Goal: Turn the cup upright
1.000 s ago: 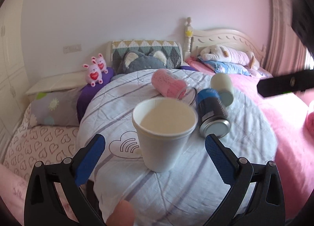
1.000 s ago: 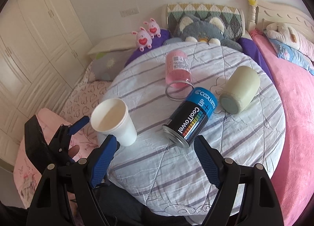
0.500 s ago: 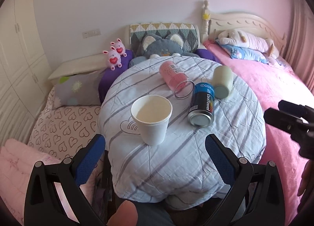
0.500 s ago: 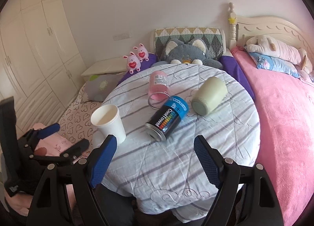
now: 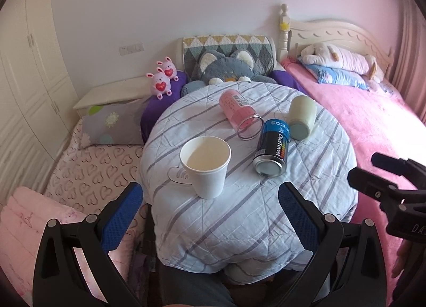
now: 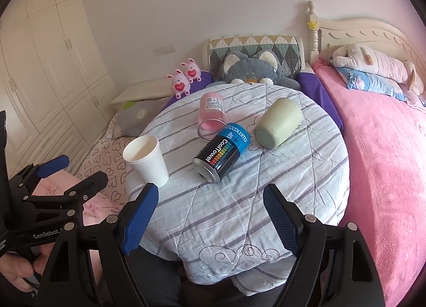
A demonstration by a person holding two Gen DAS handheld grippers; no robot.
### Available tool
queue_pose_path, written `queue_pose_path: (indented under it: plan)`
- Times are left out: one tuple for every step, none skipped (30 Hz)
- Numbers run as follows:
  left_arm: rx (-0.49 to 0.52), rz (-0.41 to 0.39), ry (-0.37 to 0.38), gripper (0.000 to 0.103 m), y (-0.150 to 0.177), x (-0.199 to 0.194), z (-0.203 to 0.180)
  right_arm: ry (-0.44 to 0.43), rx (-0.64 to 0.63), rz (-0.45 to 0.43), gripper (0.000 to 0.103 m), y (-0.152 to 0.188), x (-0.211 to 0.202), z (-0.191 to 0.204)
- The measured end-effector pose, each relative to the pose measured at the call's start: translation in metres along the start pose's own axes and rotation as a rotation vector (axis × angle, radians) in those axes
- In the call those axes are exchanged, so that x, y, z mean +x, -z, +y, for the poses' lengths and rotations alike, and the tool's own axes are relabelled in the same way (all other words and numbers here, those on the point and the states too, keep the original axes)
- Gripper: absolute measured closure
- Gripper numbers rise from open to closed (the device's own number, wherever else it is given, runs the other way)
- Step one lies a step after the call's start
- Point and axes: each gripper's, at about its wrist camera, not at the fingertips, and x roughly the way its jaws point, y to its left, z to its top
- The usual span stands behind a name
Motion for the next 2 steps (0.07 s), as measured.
queue_pose_path:
  plan:
    - [-0.004,0.0,0.0,0.0,0.0002,0.0006,0.0011,-0.003,0.001,0.002,0.021,0.0008,0.0002,0.0002]
    - [-0.001,0.003,-0.005,0.0,0.0002,0.0013,0.0011,-0.004,0.003,0.003,0.021,0.0013,0.0007,0.0003]
